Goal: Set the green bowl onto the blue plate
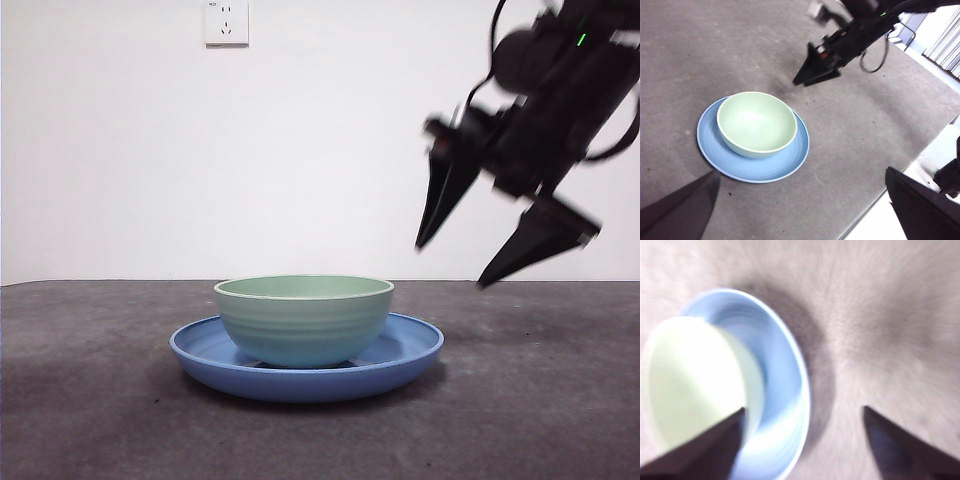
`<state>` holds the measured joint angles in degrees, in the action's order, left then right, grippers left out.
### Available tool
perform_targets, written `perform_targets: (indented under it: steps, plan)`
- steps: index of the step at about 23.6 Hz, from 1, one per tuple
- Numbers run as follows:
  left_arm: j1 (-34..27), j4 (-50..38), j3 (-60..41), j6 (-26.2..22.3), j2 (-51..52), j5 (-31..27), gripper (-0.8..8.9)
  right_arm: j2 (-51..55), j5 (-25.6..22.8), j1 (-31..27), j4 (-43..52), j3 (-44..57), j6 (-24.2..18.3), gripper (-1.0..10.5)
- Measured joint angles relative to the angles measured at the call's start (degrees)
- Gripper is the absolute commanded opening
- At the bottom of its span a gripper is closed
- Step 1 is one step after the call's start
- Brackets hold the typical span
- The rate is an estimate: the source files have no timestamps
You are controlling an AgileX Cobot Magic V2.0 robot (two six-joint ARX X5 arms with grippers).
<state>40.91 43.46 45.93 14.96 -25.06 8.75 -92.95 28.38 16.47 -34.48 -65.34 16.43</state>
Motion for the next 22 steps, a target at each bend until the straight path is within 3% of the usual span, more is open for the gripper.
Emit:
perform_targets:
  steps: [8, 22]
  plan:
    - [0.0, 0.0, 0.0, -0.22, 0.0, 0.0, 5.3, 22.67, -3.8, 0.46, -11.23, 0.0, -6.43, 6.0]
    - [0.0, -0.63, 0.0, -0.35, 0.0, 0.0, 5.3, 47.45, -6.54, 1.11, -23.78, -0.04, -11.28, 6.0]
